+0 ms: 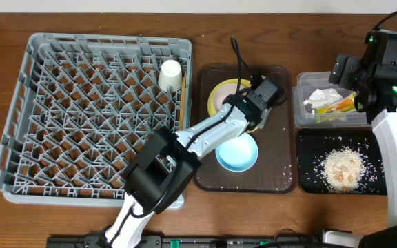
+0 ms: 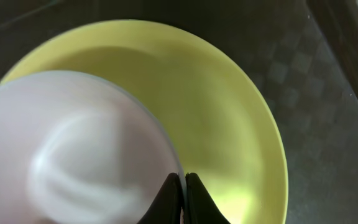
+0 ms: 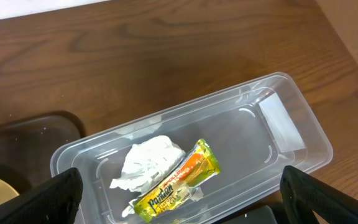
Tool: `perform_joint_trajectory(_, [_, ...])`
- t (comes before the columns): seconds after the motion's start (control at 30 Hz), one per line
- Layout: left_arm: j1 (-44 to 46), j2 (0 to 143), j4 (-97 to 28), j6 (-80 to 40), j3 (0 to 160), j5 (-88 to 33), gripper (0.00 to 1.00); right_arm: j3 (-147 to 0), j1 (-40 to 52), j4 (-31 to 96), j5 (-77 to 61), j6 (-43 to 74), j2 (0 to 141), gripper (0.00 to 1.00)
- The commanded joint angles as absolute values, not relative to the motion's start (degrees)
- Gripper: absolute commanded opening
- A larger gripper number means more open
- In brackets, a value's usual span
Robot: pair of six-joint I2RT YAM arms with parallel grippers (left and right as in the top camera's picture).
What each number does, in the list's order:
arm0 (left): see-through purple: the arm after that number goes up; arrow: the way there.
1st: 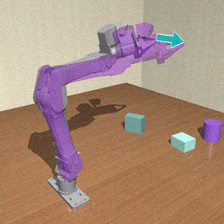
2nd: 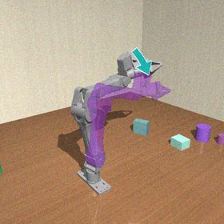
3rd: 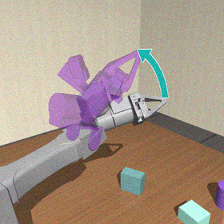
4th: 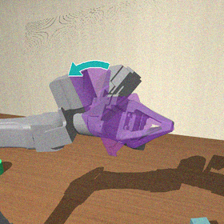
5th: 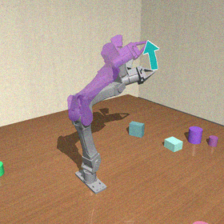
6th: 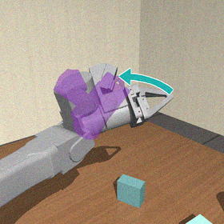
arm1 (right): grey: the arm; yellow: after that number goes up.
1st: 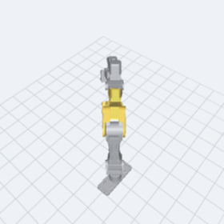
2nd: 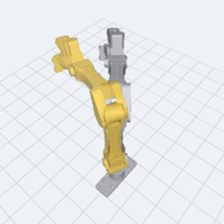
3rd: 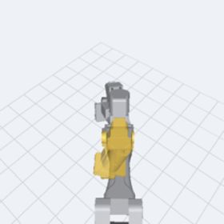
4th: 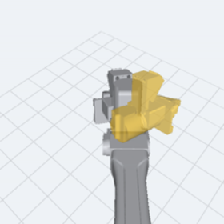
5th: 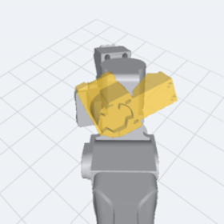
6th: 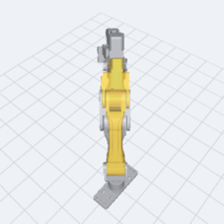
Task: Sort waste into correct bins and load items into the dishwasher rack
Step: 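Move the left gripper down into the pink cup on the yellow plate, then lift the pink cup with the left gripper and carry it over the rack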
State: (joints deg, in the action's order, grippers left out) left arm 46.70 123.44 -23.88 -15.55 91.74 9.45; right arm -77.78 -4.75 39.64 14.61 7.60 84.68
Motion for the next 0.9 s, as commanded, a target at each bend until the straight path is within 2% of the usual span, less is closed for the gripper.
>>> perform_joint_trajectory(0.0, [45.7,116.6,-24.5,-14.9,92.5,10.1,0.06,-78.3,-5.1,39.7,14.7,8.1,84.0,0.99])
perform_joint_trajectory(0.2, [41.3,103.4,-31.3,-17.7,92.5,8.6,0.06,-78.3,-5.1,39.7,14.7,8.1,84.0,0.99])
perform_joint_trajectory(0.3, [36.4,96.9,-34.9,-18.3,92.5,2.0,0.06,-78.3,-5.1,39.7,14.7,8.1,84.0,0.99])
perform_joint_trajectory(0.43, [25.4,91.2,-39.5,-20.1,92.5,-14.3,0.06,-78.3,-5.1,39.7,14.7,8.1,84.0,0.99])
perform_joint_trajectory(0.63, [5.0,91.3,-46.9,-20.2,92.2,-50.2,0.06,-78.3,-5.1,39.7,14.7,8.1,84.0,0.99])
perform_joint_trajectory(0.73, [-2.7,93.6,-49.9,-17.5,91.9,-65.9,0.06,-78.3,-5.1,39.7,14.7,8.1,84.0,0.99])
perform_joint_trajectory(0.87, [-8.8,97.0,-51.4,-15.4,91.4,-78.6,0.06,-78.3,-5.1,39.7,14.7,8.1,84.0,0.99])
